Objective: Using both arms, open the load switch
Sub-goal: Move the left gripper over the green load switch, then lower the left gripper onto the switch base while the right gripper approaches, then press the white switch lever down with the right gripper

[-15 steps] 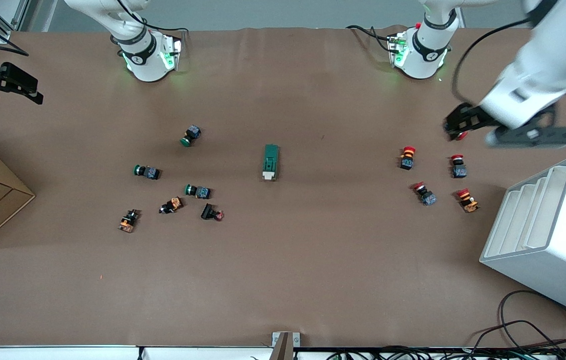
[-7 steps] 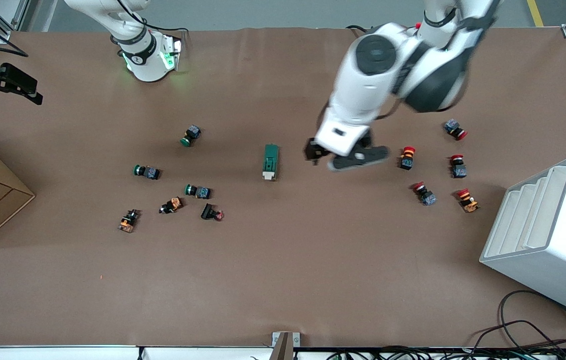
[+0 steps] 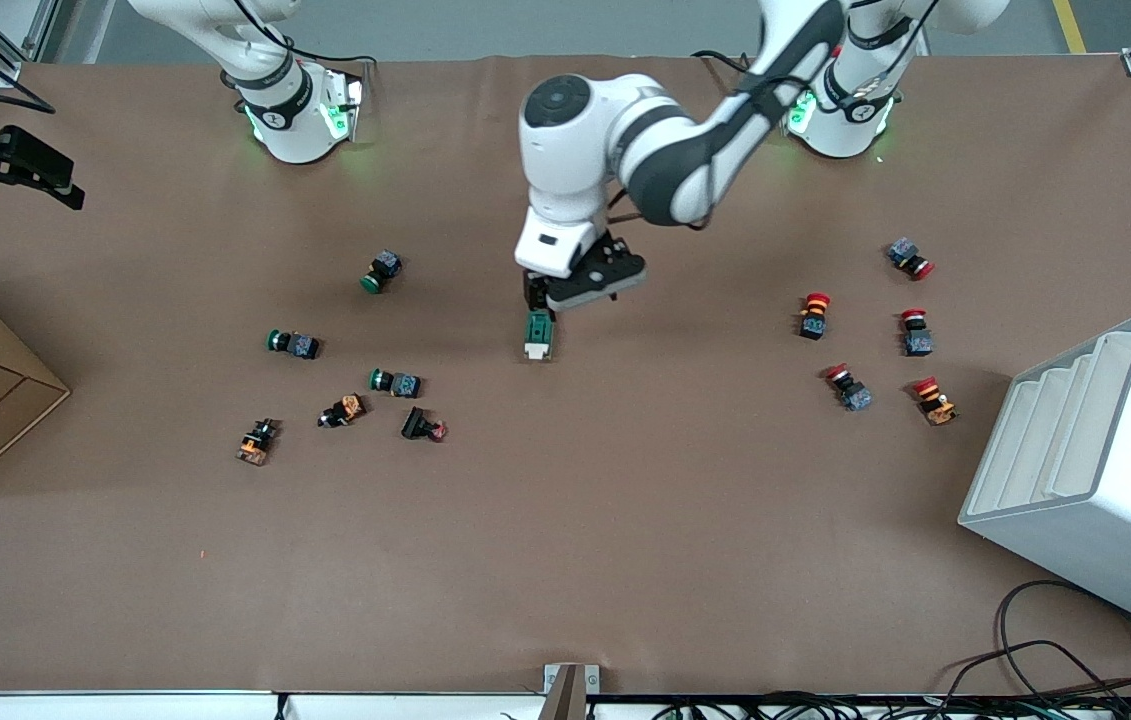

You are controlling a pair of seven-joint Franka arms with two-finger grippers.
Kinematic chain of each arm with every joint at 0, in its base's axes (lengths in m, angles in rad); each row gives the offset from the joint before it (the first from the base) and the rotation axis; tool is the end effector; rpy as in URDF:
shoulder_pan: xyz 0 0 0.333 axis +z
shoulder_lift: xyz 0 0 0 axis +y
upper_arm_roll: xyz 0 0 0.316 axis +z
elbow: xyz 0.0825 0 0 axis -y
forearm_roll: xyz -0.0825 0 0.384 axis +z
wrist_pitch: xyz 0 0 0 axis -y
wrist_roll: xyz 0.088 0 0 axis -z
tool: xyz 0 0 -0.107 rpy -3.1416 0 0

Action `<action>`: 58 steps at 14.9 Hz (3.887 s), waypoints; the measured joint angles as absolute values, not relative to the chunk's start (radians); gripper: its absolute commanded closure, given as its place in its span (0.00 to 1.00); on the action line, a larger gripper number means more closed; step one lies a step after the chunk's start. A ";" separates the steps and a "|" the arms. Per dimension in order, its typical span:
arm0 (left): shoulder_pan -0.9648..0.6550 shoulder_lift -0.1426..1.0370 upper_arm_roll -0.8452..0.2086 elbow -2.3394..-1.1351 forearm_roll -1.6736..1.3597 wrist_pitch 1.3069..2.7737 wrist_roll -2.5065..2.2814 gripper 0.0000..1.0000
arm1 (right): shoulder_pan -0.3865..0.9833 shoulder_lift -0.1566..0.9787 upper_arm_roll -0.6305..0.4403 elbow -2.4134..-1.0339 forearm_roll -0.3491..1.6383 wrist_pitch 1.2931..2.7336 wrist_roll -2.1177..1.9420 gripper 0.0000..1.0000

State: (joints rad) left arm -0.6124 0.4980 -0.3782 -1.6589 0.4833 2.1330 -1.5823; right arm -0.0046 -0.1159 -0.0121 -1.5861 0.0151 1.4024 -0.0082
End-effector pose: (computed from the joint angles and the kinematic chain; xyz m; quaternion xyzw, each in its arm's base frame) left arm 0.4125 -0.5374 0.3393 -0.9753 -0.1872 -0.1150 0.0213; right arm 0.4997 -0.0070 0.6644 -0.9994 0.0032 0.0338 0.0086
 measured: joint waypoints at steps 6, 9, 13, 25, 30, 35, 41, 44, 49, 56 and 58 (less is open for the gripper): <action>-0.784 0.617 -0.379 -1.682 0.826 2.160 -1.990 0.00 | -0.004 -0.082 -0.012 -1.576 0.015 1.412 -0.008 0.00; -0.851 0.642 -0.380 -1.738 1.021 2.159 -2.167 0.00 | -0.004 -0.024 -0.013 -1.572 0.013 1.436 -0.008 0.00; -0.886 0.665 -0.382 -1.800 1.218 2.160 -2.310 0.00 | -0.006 0.066 -0.015 -1.567 -0.004 1.498 -0.008 0.00; -0.916 0.722 -0.379 -1.924 1.619 2.137 -2.498 0.02 | 0.294 0.227 0.007 -1.566 0.066 1.505 0.892 0.00; -0.920 0.771 -0.376 -1.926 1.716 2.079 -2.499 0.02 | 0.459 0.362 0.007 -1.565 0.095 1.579 1.276 0.00; -0.939 0.781 -0.375 -1.923 1.733 2.040 -2.505 0.02 | 0.601 0.499 0.007 -1.565 0.122 1.754 1.608 0.00; -0.992 0.785 -0.376 -1.915 1.733 2.017 -2.553 0.00 | 0.624 0.640 0.006 -1.561 0.233 1.948 1.757 0.00; -1.027 0.798 -0.376 -1.914 1.733 1.974 -2.594 0.00 | 0.625 0.673 0.006 -1.559 0.271 2.001 1.767 0.00; -1.042 0.813 -0.376 -1.911 1.733 1.936 -2.598 0.00 | 0.657 0.724 0.006 -1.556 0.291 2.043 1.803 0.00; -1.040 0.814 -0.372 -1.901 1.733 1.935 -2.600 0.00 | 0.693 0.742 -0.002 -1.547 0.292 2.038 1.837 0.00; -1.037 0.814 -0.370 -1.893 1.733 1.935 -2.600 0.00 | 0.693 0.742 -0.004 -1.523 0.292 1.993 1.840 0.00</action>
